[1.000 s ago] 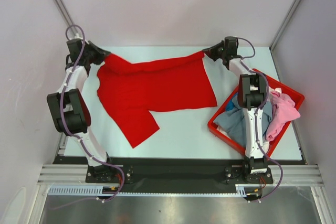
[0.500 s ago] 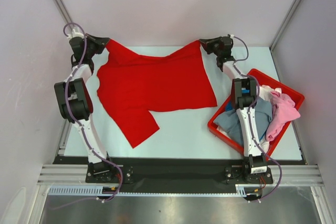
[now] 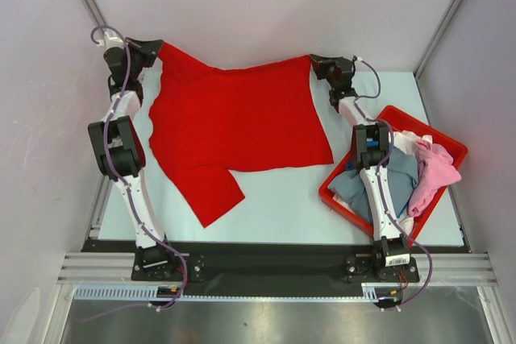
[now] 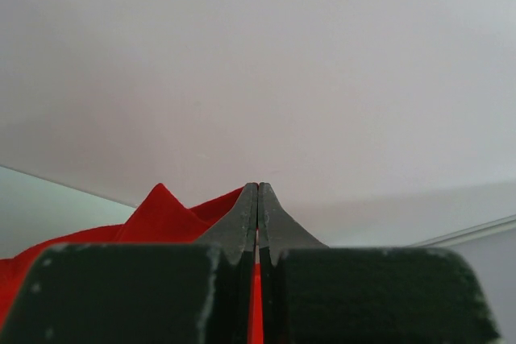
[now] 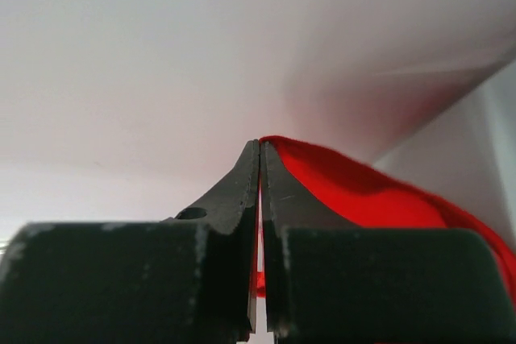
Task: Fold and stack the t-shirts
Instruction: Fold the tshirt
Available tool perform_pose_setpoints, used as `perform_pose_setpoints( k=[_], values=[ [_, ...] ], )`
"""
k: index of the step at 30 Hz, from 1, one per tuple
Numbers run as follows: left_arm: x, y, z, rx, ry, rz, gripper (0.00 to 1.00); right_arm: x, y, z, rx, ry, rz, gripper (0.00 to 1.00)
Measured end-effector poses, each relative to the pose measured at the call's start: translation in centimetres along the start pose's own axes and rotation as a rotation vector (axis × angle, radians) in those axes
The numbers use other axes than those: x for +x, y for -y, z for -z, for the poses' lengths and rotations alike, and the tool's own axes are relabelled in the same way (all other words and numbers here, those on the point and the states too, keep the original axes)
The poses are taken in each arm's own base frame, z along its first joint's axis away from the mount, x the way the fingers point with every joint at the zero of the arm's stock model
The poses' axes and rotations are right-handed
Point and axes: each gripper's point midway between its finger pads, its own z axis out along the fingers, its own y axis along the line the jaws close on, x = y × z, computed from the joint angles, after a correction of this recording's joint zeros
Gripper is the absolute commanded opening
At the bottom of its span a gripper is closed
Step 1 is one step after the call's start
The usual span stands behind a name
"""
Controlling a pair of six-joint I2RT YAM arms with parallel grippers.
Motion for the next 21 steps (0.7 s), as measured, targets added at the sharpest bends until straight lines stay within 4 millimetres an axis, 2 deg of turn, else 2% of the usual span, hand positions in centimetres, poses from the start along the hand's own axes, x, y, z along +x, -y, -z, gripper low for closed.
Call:
perform_pose_setpoints(
  k=[5, 8, 13, 16, 21],
  values=[
    [-0.2, -0.6, 0.0, -0.008, 0.003, 0.011, 0.0, -0.2, -1.4, -0.2, -0.038, 0.027, -0.033, 0.0],
    [-0.3, -0.8, 0.0, -0.01, 0.001, 0.013, 0.0, 0.0, -1.3, -0.2, -0.037, 0.028, -0.041, 0.0],
    [0.2, -1.0, 0.2, -0.017, -0.018, 0.019, 0.0, 0.5, 0.1, -0.1, -0.002, 0.009, -0.042, 0.0],
    [1.1, -1.5, 0.9, -0.04, -0.05, 0.032, 0.0, 1.0, 2.0, 0.4, 0.05, -0.017, -0.038, 0.0],
    [3.3, -1.8, 3.9, -0.096, -0.12, 0.05, 0.0, 1.6, 4.4, 1.2, 0.125, -0.068, -0.031, 0.0]
  ],
)
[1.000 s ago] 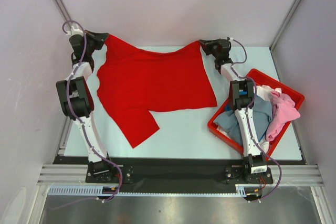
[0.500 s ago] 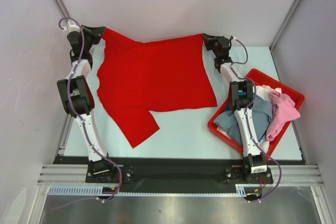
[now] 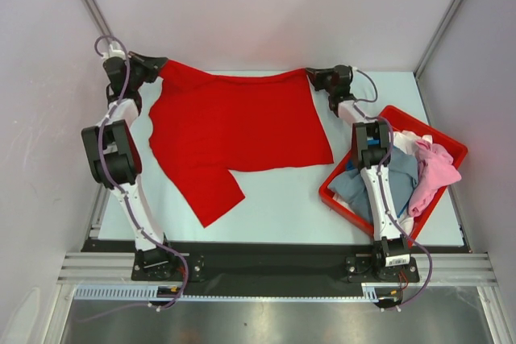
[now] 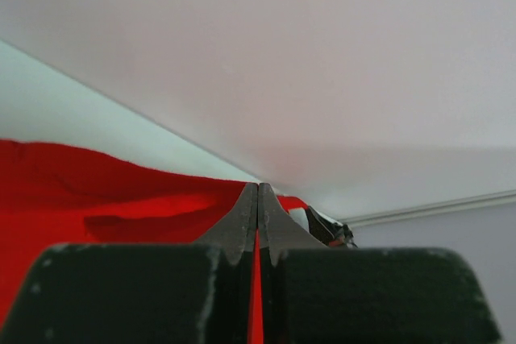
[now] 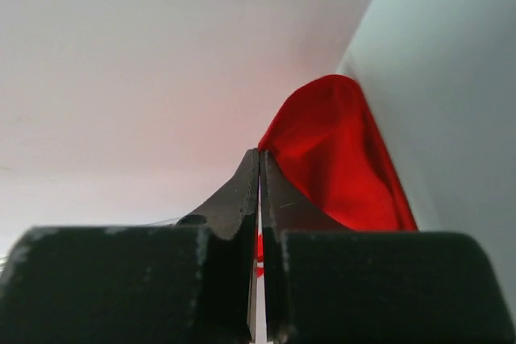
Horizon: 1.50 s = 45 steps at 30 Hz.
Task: Fold and stack the t-shirts
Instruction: Fold the tshirt
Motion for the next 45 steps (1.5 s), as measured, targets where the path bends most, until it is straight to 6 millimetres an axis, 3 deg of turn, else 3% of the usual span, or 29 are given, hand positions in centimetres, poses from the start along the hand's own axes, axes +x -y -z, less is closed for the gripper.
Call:
perform_pose_setpoints(
  k=[7, 12, 17, 20, 25, 31, 39, 45],
  values=[
    [0.4, 1.2, 4.3, -0.026, -0.022, -0.017, 0.0, 0.0, -0.1, 2.0, 0.068, -0.068, 0.031, 0.0],
    [-0.5, 1.7, 5.6, -0.024, -0.027, -0.04, 0.0, 0.6, -2.5, 4.3, 0.081, -0.125, 0.076, 0.0],
    [1.1, 0.3, 6.4, -0.071, -0.084, -0.009, 0.0, 1.7, -3.5, 6.8, 0.112, -0.169, 0.104, 0.0],
    [2.6, -0.6, 7.2, -0.098, -0.127, 0.027, 0.0, 2.2, -2.9, 7.9, 0.139, -0.19, 0.109, 0.0],
    [5.2, -1.9, 9.0, -0.141, -0.186, 0.078, 0.0, 2.8, -0.2, 9.5, 0.213, -0.214, 0.101, 0.0],
    [6.7, -1.6, 10.9, -0.171, -0.212, 0.101, 0.0, 2.8, 2.5, 10.7, 0.295, -0.221, 0.092, 0.0],
    [6.8, -1.3, 12.9, -0.218, -0.216, 0.133, 0.0, 1.9, 1.7, 11.7, 0.318, -0.221, 0.145, 0.0],
    [6.8, -2.7, 14.0, -0.275, -0.217, 0.175, 0.0, 1.1, 1.2, 12.0, 0.333, -0.225, 0.182, 0.0]
  ],
)
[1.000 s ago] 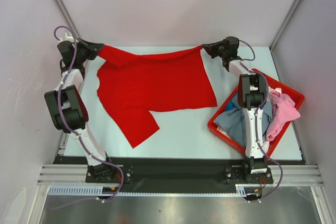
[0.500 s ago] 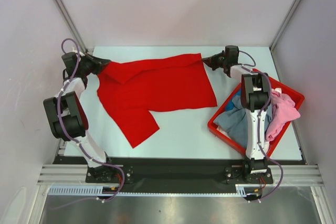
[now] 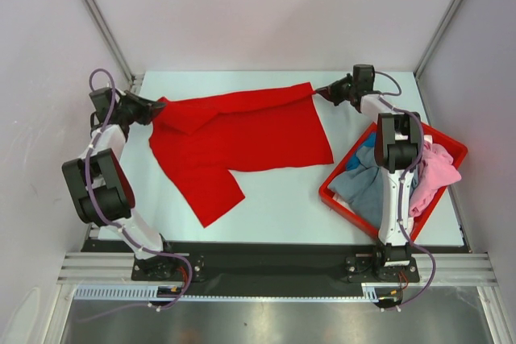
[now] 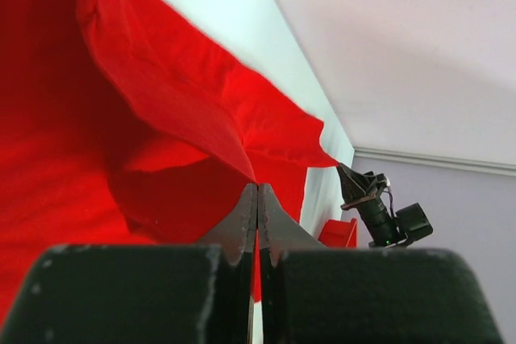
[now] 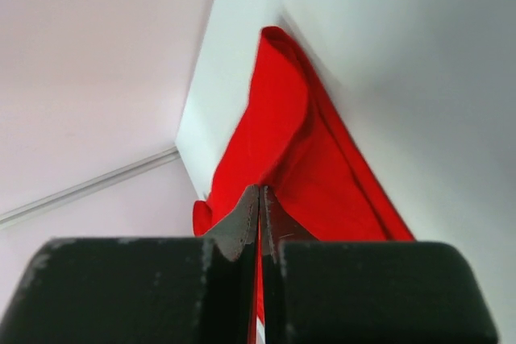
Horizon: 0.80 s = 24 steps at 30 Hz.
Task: Fold and stack the t-shirts
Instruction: Fold the tshirt
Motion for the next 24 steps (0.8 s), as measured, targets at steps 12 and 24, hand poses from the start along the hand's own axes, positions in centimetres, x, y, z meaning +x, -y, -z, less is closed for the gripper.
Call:
perform_pose_setpoints(
  k=[12, 24],
  values=[
    [2.8, -3.9, 0.5, -0.12, -0.062, 0.071, 0.0, 1.8, 2.0, 0.2, 0.079, -0.063, 0.017, 0.0],
    [2.6, -4.8, 1.0, -0.156, -0.057, 0.071, 0.0, 2.7, 4.3, 0.4, 0.172, -0.082, 0.042, 0.0]
  ],
)
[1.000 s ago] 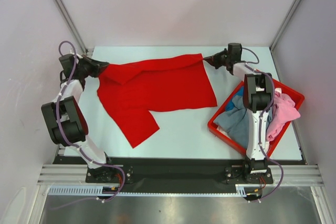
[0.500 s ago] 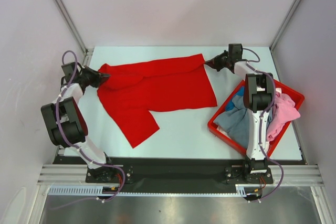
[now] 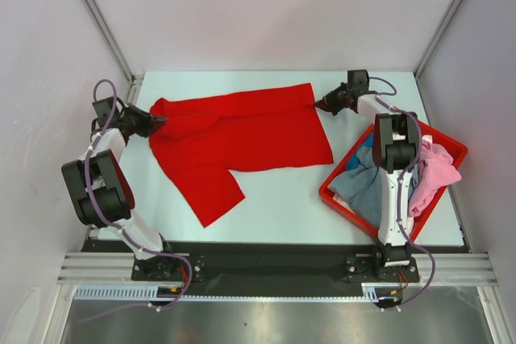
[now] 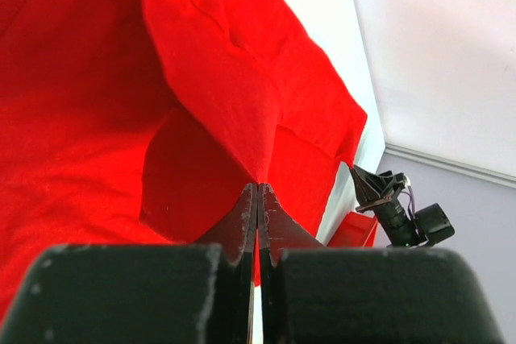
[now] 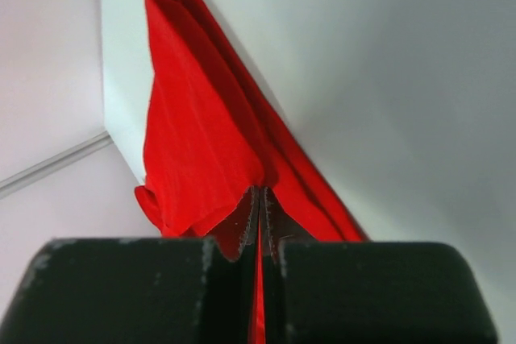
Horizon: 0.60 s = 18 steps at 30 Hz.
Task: Fold and stack the t-shirts
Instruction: Fold the tshirt
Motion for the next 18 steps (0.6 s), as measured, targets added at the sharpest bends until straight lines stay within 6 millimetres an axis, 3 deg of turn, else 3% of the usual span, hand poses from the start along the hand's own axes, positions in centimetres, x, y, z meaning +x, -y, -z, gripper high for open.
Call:
perform_pose_setpoints(
  k=[6, 14, 18],
  values=[
    [0.3, -0.5, 0.0, -0.015, -0.011, -0.007, 0.0, -0.3, 0.7, 0.2, 0.047, 0.013, 0.054, 0.04],
    [1.8, -3.4, -0.1, -0.094, -0.041, -0.005, 0.0, -1.7, -0.4, 1.6, 0.123, 0.062, 0.23, 0.39],
    [2.7, -4.9, -0.3, -0.131, -0.061, 0.002, 0.0, 0.3, -0.1, 1.8, 0.194, 0.054, 0.376, 0.57]
  ],
)
